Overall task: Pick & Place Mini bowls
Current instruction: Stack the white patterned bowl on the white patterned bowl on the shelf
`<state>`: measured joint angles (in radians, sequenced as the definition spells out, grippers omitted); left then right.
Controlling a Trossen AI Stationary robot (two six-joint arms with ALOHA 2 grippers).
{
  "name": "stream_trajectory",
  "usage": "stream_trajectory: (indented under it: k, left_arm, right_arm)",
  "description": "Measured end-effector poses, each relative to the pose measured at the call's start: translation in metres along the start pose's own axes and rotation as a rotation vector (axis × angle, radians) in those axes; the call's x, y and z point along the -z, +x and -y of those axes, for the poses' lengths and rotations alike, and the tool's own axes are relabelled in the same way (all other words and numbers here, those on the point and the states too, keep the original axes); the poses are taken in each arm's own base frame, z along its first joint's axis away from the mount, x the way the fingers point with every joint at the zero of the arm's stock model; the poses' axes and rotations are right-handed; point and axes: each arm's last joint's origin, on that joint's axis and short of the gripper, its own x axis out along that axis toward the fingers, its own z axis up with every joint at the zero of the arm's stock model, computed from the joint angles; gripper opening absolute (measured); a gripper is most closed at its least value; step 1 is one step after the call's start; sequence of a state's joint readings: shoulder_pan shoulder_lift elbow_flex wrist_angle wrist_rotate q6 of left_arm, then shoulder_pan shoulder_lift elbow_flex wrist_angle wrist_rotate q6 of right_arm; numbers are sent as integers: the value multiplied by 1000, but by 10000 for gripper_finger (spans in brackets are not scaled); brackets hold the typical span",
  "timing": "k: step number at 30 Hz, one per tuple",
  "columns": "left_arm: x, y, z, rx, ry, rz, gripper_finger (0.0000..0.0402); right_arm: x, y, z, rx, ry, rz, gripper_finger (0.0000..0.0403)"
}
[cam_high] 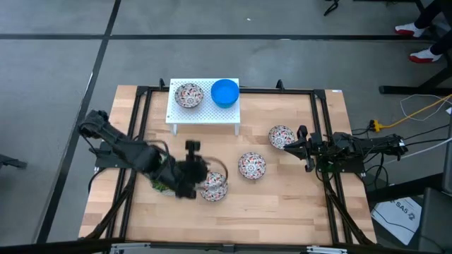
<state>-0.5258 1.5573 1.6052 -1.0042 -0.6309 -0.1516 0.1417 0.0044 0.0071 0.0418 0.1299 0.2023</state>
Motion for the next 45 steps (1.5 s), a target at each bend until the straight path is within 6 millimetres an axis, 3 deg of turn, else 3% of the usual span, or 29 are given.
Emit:
stream_trajectory:
  k: [11, 24, 33, 45]
  left_arm:
    - [-2, 20, 71, 189, 170, 15, 95]
    - [8, 60, 116, 304, 297, -72, 91]
    - [19, 90, 135, 351, 326, -165, 90]
    - [50, 127, 124, 332, 206, -334, 88]
  right_arm:
    - [0, 0, 0, 0, 0, 0, 52]
    - [0, 0, 0, 0, 1, 1, 52]
    - [0, 0, 0, 0, 1, 0, 52]
    - [0, 0, 0, 0, 0, 0, 52]
